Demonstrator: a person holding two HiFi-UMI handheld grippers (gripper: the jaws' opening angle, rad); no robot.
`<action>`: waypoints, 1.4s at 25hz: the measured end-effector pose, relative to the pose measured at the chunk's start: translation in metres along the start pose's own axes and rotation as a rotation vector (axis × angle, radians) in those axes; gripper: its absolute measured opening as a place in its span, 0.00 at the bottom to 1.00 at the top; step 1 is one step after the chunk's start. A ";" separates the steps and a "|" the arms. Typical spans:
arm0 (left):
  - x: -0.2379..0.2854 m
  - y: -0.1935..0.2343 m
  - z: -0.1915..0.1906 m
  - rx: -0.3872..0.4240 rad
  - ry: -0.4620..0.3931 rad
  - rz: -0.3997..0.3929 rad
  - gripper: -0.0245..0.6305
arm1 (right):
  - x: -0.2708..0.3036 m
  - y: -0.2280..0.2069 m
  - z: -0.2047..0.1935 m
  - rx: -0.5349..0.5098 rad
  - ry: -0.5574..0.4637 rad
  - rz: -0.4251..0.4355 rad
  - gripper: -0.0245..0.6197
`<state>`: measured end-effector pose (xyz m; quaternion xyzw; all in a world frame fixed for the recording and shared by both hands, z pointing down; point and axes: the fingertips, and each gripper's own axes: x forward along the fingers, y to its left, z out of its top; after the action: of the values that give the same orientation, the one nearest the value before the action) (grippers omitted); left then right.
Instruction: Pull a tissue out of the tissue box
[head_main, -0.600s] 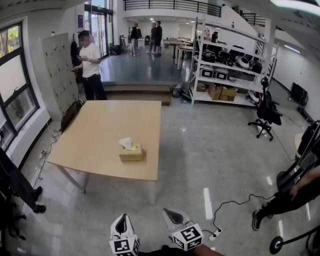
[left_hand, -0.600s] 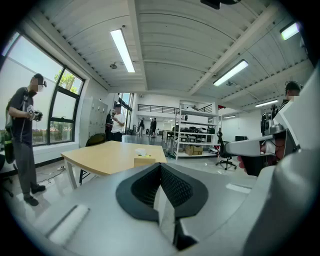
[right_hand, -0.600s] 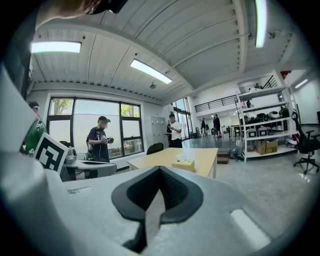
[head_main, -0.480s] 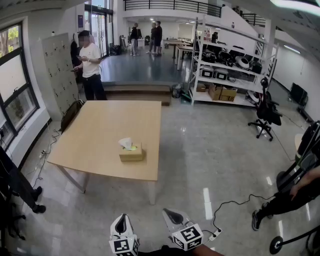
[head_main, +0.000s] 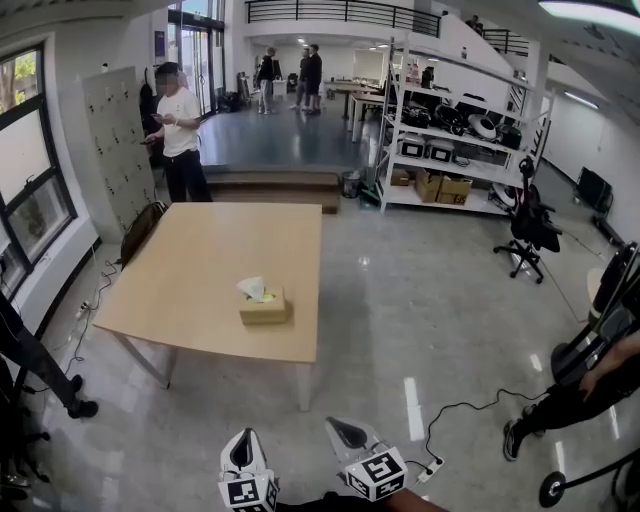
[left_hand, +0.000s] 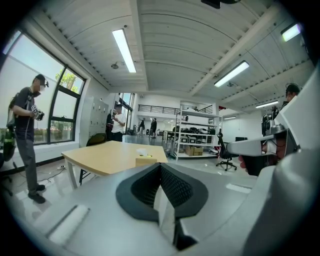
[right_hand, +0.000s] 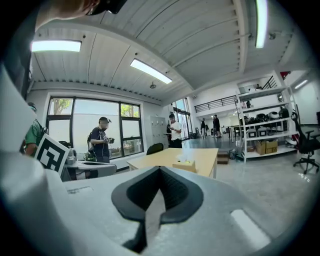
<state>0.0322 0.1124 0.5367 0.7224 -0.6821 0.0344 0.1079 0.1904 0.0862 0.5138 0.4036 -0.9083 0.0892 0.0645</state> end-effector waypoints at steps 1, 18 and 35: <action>0.000 0.002 0.000 0.000 -0.001 -0.001 0.06 | 0.001 0.001 0.001 0.009 -0.004 0.004 0.02; 0.010 0.082 0.029 0.000 -0.020 -0.052 0.06 | 0.069 0.055 0.029 0.020 -0.016 -0.051 0.03; 0.024 0.194 0.040 -0.032 -0.029 -0.120 0.07 | 0.143 0.116 0.036 0.011 0.019 -0.175 0.03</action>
<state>-0.1631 0.0720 0.5235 0.7606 -0.6395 0.0065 0.1114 0.0073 0.0514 0.4934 0.4807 -0.8685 0.0921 0.0785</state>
